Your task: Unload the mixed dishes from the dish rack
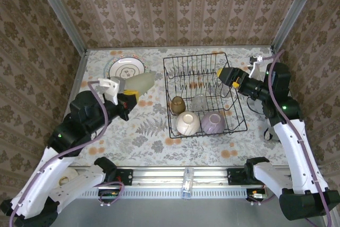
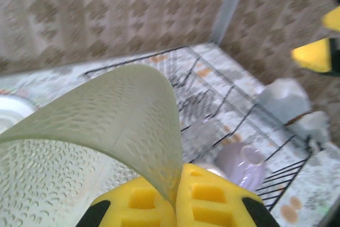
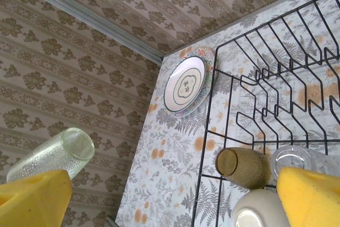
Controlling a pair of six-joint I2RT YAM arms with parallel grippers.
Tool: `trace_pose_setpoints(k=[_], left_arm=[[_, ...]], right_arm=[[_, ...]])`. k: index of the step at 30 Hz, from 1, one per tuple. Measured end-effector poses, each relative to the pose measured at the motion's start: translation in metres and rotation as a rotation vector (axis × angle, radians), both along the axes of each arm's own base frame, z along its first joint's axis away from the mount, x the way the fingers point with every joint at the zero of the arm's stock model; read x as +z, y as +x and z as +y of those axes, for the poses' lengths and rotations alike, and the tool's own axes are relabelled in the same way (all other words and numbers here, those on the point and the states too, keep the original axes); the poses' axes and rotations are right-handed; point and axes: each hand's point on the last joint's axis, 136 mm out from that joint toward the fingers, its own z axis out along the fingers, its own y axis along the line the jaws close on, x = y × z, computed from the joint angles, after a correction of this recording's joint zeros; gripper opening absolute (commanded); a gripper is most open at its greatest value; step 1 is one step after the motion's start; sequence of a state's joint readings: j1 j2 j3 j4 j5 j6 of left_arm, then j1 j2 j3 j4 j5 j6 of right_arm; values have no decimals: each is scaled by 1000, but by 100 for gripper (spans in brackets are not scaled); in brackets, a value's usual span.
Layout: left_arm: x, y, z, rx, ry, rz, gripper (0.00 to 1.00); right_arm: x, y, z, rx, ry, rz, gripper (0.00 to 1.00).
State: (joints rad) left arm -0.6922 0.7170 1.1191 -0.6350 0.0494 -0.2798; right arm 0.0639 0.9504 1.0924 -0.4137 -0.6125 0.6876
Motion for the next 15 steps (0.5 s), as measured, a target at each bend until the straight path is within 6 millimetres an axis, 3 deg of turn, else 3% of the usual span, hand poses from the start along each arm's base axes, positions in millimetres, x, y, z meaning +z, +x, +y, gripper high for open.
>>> trace_pose_setpoints(k=[5,15], left_arm=[[-32,14,12,99,182,171,0],[-112,63,-11,154,550,531,0]], right_arm=[[-13,5,0,0,-3,33,100],[-23,-1,-1,1,-24,51,100]])
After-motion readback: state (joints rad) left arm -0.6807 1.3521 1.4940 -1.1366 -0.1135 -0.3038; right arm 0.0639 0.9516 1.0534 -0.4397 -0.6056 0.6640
